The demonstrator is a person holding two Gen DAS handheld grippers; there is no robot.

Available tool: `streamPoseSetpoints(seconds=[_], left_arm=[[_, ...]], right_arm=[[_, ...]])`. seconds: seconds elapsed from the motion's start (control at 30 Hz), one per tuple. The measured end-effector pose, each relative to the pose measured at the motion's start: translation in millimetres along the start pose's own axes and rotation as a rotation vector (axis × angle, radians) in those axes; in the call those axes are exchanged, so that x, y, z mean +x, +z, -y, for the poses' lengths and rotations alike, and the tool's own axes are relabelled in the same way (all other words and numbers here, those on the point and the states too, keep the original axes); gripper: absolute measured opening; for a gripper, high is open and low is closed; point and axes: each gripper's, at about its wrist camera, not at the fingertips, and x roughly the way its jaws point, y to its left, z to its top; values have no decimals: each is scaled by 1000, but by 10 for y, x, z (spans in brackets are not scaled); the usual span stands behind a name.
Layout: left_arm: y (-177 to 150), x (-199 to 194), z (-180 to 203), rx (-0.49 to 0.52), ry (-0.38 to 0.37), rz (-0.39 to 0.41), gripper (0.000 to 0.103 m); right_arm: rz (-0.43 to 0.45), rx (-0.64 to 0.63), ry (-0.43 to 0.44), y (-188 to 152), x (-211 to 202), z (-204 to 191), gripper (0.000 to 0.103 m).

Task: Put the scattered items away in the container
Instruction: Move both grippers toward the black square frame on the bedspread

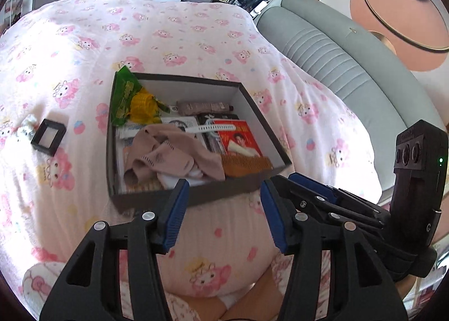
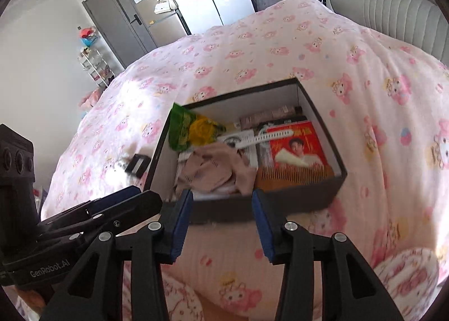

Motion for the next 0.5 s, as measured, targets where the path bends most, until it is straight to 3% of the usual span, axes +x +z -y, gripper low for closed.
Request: streamPoseSetpoints(seconds=[0.27, 0.5], left_arm=[[-221, -324, -227, -37, 23, 11, 53], [-387, -666, -759, -127, 72, 37, 53]], right_arm=[[-10, -62, 30, -207, 23, -327, 39], [-57, -152, 92, -304, 281, -870, 39]])
